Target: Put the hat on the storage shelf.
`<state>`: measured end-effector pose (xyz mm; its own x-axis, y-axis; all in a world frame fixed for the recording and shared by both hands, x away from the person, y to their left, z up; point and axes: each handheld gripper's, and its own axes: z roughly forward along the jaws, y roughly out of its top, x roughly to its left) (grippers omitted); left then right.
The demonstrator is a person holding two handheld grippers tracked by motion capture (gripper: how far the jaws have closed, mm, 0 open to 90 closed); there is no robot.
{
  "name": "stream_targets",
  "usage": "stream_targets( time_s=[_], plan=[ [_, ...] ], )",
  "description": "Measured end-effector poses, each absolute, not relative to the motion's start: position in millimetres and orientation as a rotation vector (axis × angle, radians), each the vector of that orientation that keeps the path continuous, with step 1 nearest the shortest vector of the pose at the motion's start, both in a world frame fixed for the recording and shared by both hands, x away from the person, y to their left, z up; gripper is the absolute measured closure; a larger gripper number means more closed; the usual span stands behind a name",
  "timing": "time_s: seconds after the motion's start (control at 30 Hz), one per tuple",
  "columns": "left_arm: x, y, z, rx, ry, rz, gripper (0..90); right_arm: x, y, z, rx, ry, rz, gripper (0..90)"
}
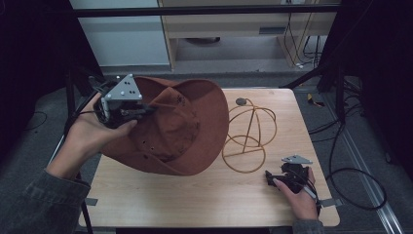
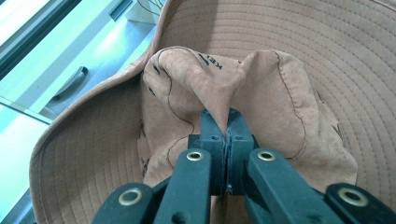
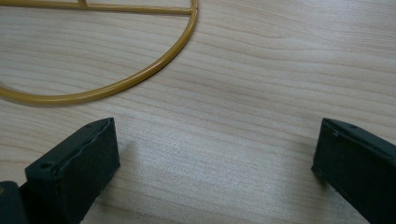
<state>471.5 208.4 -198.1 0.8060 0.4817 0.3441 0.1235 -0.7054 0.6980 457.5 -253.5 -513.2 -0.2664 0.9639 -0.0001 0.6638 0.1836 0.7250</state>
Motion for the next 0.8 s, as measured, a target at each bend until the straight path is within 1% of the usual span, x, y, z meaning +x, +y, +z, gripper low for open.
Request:
stream_targets(
  time_s=[0.63, 0.8],
  plan=[
    [477.1, 180.5, -187.8, 2.317, 0.399, 0.675, 88.6, 457.5, -253.8, -513.3, 1.52, 2.004, 0.856, 0.5],
    [481.8, 163.7, -181.8, 2.321, 0.36, 0.669, 88.7, 457.5, -254.1, -513.3, 1.521, 2.005, 0.861, 0.7]
  ],
)
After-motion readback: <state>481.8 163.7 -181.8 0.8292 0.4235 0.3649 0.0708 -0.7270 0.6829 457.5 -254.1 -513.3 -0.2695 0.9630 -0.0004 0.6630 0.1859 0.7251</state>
